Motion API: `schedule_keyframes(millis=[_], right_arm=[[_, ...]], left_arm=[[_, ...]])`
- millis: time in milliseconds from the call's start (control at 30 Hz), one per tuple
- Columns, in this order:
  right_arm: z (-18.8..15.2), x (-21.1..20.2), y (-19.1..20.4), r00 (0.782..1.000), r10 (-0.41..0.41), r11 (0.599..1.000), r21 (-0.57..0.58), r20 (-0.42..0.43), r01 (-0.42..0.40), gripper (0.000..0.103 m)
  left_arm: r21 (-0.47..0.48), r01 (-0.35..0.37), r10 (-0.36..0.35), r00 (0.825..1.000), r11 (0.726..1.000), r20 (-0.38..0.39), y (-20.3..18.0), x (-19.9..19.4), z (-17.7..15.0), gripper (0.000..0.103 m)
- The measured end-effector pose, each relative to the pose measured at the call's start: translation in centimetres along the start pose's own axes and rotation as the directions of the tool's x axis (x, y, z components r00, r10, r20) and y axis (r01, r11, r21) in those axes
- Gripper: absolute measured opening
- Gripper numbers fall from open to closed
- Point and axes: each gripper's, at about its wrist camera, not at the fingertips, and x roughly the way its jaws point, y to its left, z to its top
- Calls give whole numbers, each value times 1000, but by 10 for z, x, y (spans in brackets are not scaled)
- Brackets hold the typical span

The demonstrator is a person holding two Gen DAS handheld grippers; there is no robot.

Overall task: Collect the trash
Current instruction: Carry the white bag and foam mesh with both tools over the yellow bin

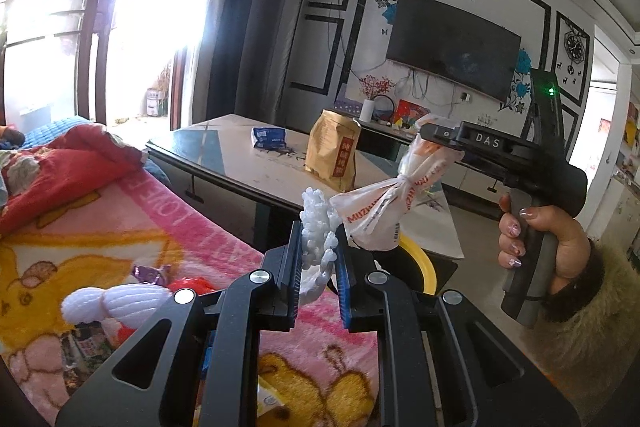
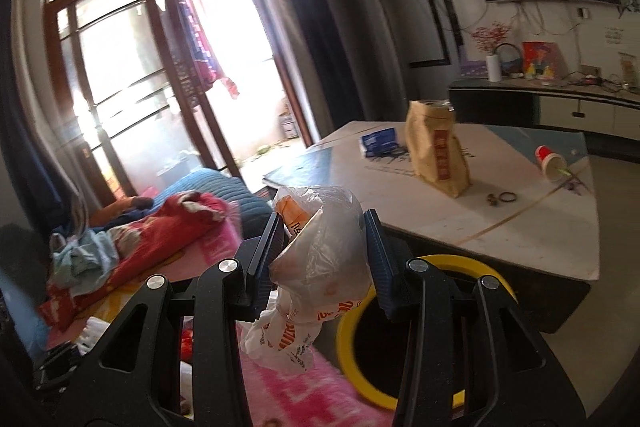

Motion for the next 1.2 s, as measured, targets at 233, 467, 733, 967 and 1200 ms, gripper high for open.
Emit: schedule_keyframes(millis=[233, 467, 733, 967, 1200], right_arm=[[-1, 4, -25, 996, -85, 996, 4, 18, 85, 34], [-7, 13, -45, 988, -155, 988, 10, 13, 155, 34], [-13, 25, -68, 971, -241, 971, 13, -5, 241, 34], [-19, 34, -85, 963, -268, 963, 15, -7, 268, 35], [-29, 49, -106, 955, -292, 955, 36, -52, 294, 36]], left_arm=[[-9, 4, -5, 1000, 1000, -27, -5, 26, -4, 15], [7, 5, -5, 999, 1000, -48, -14, 49, -8, 15], [-2, -2, 2, 998, 1000, -65, -26, 77, -12, 15], [-7, 5, -6, 996, 1000, -89, -42, 104, -20, 15], [-4, -14, 14, 991, 1000, -135, -49, 141, -30, 15]])
